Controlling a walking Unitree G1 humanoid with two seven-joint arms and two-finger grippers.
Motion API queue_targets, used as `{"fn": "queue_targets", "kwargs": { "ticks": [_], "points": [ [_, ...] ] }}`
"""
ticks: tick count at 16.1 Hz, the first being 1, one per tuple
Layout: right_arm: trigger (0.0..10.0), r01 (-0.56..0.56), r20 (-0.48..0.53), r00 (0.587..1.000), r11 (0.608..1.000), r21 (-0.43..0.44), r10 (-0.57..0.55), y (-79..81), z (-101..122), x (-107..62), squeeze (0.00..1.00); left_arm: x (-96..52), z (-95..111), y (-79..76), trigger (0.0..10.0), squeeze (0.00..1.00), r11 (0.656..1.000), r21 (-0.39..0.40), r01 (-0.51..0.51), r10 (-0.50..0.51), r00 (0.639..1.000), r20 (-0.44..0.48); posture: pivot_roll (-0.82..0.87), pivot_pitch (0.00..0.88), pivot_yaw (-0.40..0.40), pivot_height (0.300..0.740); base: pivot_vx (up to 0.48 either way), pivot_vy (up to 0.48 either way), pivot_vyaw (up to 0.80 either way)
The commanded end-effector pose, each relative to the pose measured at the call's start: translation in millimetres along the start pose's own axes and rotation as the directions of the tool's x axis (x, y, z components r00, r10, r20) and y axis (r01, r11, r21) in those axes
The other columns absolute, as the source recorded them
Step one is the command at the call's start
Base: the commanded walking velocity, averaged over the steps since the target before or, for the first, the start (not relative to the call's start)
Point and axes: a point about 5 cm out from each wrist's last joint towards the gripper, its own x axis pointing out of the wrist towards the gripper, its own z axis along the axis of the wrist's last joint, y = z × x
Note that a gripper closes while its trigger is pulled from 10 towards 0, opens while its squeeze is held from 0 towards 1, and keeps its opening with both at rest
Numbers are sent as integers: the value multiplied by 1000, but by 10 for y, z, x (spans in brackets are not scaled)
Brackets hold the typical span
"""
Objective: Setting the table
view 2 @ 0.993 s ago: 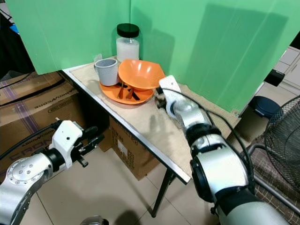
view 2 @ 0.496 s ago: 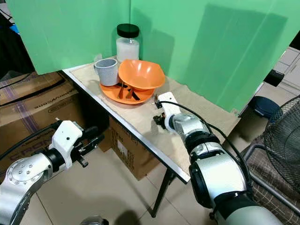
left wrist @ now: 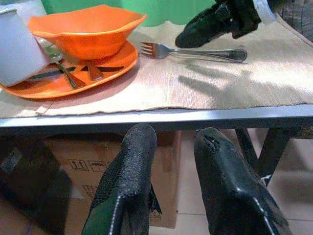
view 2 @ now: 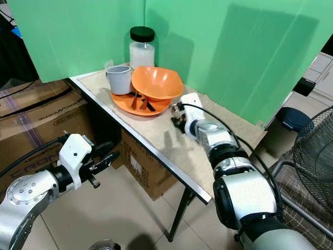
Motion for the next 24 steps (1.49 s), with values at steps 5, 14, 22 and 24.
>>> {"fn": "queue_targets", "kwargs": {
  "ticks": [5,14,22,24],
  "points": [
    [10000,66,-85,994,997,-40,-69,-34,-244,-7,0,-13,33,-18,10000,0,1000,3,22,-22,1000,6,132,0,-89,740,0,0,0],
    [10000,-134,-110,985,991,7,133,73,-370,-27,0,-34,27,-9,10000,0,1000,6,14,-14,1000,-1,137,0,-94,740,0,0,0],
    [10000,11,177,984,995,96,-28,-108,-97,-166,0,-35,42,-11,10000,0,1000,16,-1,1,1000,6,138,0,-107,740,0,0,0],
    [10000,23,186,981,991,129,-46,-72,-76,-151,741,-34,49,-18,10000,0,1000,17,-2,2,1000,9,133,0,-103,740,0,0,0]
  ]
}}
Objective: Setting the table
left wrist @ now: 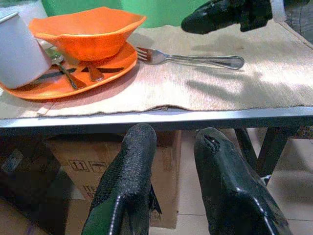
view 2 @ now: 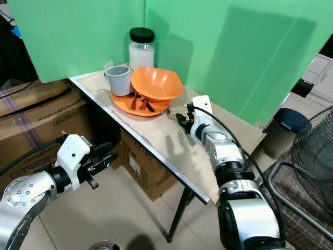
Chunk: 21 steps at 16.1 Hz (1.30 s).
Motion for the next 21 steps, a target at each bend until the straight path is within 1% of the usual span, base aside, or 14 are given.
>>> {"fn": "queue_targets", "kwargs": {
  "ticks": [1,4,5,6,7,8,9,10,12,13,14,16,21],
  "points": [
    [10000,40,10,999,999,20,-40,-30,32,3,1000,-3,50,-29,10000,0,1000,12,5,-5,1000,15,129,0,-102,740,0,0,0],
    [10000,80,-24,997,996,36,-79,-47,-44,31,1000,-12,74,-22,10000,0,1000,15,0,0,1000,22,126,0,-102,740,0,0,0],
    [10000,106,-53,993,994,40,-104,-30,-130,41,1000,-24,93,-6,10000,0,1000,16,-12,12,999,32,124,0,-106,740,0,0,0],
    [10000,113,-59,992,993,38,-110,-24,-150,43,1000,-26,97,-4,10000,0,1000,16,-15,15,999,34,124,0,-106,740,0,0,0],
    [10000,121,-78,990,992,31,-119,2,-219,44,0,-32,102,-9,10000,0,1000,14,-17,17,999,35,127,0,-108,740,0,0,0],
    [10000,121,-78,990,992,31,-119,2,-219,44,0,-32,102,-9,10000,0,1000,14,-17,17,999,35,127,0,-108,740,0,0,0],
    [10000,109,-93,990,993,55,-104,36,-276,44,0,-43,103,-19,10000,0,1000,13,-18,17,999,36,131,0,-112,740,0,0,0],
    [10000,104,-96,991,993,64,-98,45,-288,45,0,-46,103,-22,10000,0,1000,12,-18,17,999,36,131,0,-112,740,0,0,0],
    [10000,-4,-130,991,997,72,13,139,-391,24,0,-54,93,-36,10000,0,1000,8,-16,16,999,32,129,0,-108,740,0,0,0],
    [10000,-73,-194,978,996,53,82,194,-513,-10,0,-53,87,-45,10000,0,1000,6,-11,11,1000,28,126,0,-103,740,0,0,0],
    [10000,-89,-240,966,996,31,94,198,-588,-33,0,-46,88,-46,10000,0,1000,6,-8,8,1000,27,124,0,-100,740,0,0,0],
    [10000,-102,-264,959,995,17,103,201,-635,-52,0,-40,90,-47,10000,0,1000,6,-4,4,1000,25,122,0,-97,740,0,0,0],
    [10000,-125,-218,968,992,-4,121,211,-544,-81,0,-31,96,-47,10000,0,1000,11,0,0,1000,25,122,0,-93,740,0,0,0]
  ]
}}
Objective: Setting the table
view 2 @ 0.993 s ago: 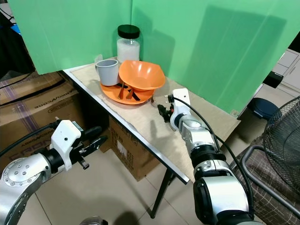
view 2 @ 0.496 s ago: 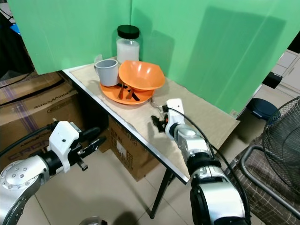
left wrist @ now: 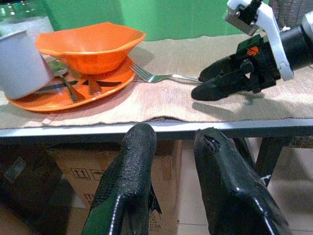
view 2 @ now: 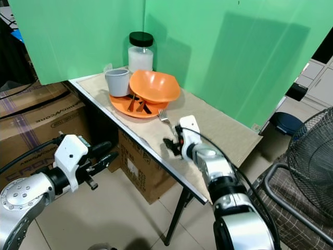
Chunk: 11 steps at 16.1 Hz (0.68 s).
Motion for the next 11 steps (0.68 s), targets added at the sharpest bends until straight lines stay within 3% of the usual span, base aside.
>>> {"fn": "queue_targets", "kwargs": {
  "ticks": [1,4,7,8,9,11],
  "points": [
    [10000,2,-20,1000,1000,-4,-2,-32,-33,-28,0,22,46,-13,10000,0,1000,13,11,-11,1000,9,122,0,-93,740,0,0,0],
    [10000,15,9,1000,1000,-12,-15,-40,29,-43,0,22,43,-13,10000,0,1000,17,12,-12,1000,7,123,0,-92,740,0,0,0],
    [10000,19,102,994,998,62,-25,-77,212,-62,0,27,47,-5,10000,0,1000,21,12,-12,1000,7,123,0,-93,740,0,0,0],
    [10000,22,127,991,997,69,-31,-99,296,-67,259,29,50,1,10000,0,1000,22,11,-11,1000,8,124,0,-95,740,0,0,0],
    [10000,32,126,991,998,60,-39,-110,325,-66,1000,30,51,-1,10000,0,1000,22,12,-12,1000,9,124,0,-96,740,0,0,0],
    [10000,55,95,994,998,22,-57,-109,319,-43,1000,32,52,-2,10000,0,1000,23,12,-12,1000,9,123,0,-96,740,0,0,0]
  ]
}}
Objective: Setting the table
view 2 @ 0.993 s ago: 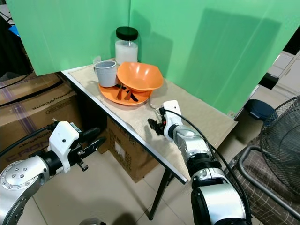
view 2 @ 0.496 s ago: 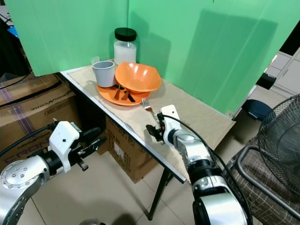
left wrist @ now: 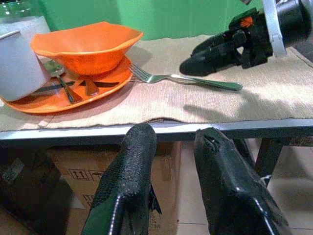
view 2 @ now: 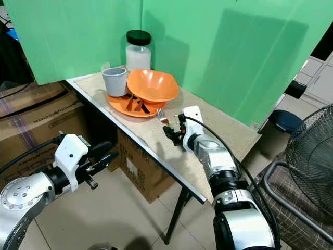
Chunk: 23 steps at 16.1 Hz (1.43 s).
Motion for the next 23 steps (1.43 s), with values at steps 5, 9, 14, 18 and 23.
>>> {"fn": "queue_targets", "kwargs": {
  "ticks": [5,9,14,18,23],
  "points": [
    [8510,72,-49,996,997,-20,-73,85,27,135,0,27,45,-15,10000,0,1000,17,18,-18,1000,7,127,0,-98,740,0,0,0],
    [7843,143,-85,986,989,-28,-144,140,-3,210,0,-11,29,-21,10000,0,1000,15,21,-21,1000,-3,136,0,-103,740,0,0,0],
    [4392,151,-65,987,986,66,-146,180,69,255,0,-54,28,-25,10000,0,1000,14,24,-23,1000,-14,146,0,-100,740,0,0,0],
    [1569,168,-43,985,981,94,-164,205,135,281,0,-138,23,-41,10000,0,999,7,33,-33,999,-36,159,17,-94,740,0,0,0],
    [706,198,-71,979,978,71,-193,217,27,282,0,-230,9,-69,10000,0,999,-1,46,-46,997,-64,169,52,-88,740,0,0,0]
  ]
}}
